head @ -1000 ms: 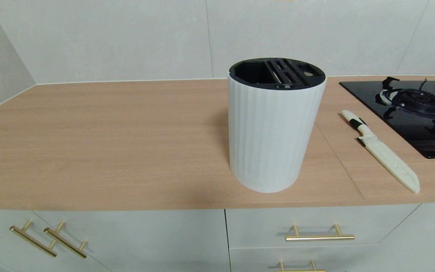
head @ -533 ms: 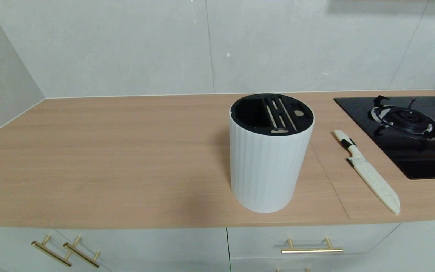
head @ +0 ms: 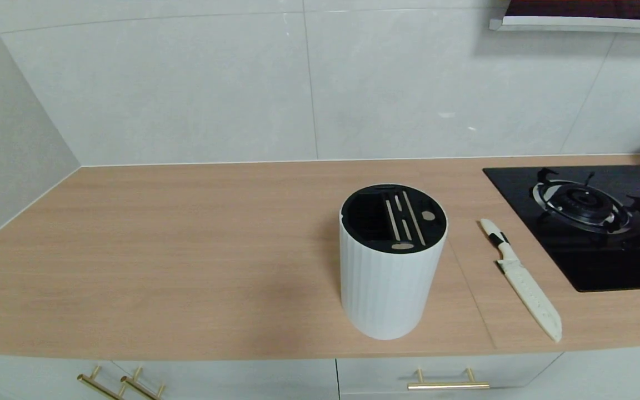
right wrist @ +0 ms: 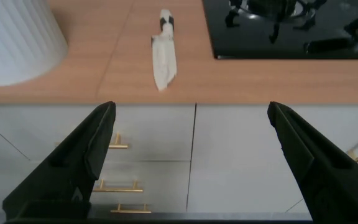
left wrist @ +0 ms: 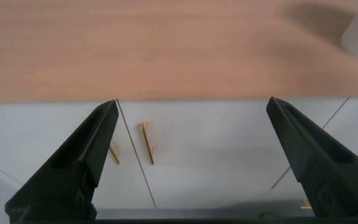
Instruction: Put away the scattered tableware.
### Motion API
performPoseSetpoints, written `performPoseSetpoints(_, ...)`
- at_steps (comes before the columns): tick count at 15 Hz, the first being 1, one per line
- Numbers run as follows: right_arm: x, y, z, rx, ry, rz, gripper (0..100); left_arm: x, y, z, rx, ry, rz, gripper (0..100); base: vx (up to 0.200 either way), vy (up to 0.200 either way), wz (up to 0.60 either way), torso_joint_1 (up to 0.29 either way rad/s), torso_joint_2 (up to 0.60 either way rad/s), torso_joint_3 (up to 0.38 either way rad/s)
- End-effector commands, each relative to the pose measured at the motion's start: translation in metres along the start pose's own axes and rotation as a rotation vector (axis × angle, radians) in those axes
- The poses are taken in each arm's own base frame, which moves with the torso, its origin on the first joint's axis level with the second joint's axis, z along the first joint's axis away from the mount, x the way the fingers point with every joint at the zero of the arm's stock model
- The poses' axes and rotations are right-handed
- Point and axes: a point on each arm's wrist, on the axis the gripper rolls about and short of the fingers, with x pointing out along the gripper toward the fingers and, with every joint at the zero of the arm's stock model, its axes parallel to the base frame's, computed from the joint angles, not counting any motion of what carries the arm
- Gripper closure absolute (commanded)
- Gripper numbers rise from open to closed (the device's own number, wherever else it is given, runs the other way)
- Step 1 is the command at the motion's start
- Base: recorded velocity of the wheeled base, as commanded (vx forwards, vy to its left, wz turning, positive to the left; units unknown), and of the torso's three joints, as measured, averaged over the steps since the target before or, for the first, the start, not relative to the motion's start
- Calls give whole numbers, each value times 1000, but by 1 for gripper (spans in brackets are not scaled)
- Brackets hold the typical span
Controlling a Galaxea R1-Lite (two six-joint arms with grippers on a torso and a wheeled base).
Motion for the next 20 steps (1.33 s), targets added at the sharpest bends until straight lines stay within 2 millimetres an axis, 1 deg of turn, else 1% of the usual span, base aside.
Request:
performPoseSetpoints(1, 0, 0, 0, 0, 1, 0, 0, 0, 0, 0, 0, 1, 1, 0, 0, 0, 0, 281, -583, -300)
performPoseSetpoints(4, 0, 0, 0, 0, 1, 0, 0, 0, 0, 0, 0, 1, 1, 0, 0, 0, 0, 300, -601, -302)
performPoseSetpoints(10, 0, 0, 0, 3, 1, 0, 0, 0, 0, 0, 0, 1, 1, 0, 0, 0, 0, 207, -416, -208)
performPoseSetpoints(20, 0, 0, 0, -5, 3, 3, 0, 0, 0, 0, 0, 2, 1, 0, 0, 0, 0, 11, -20, -9)
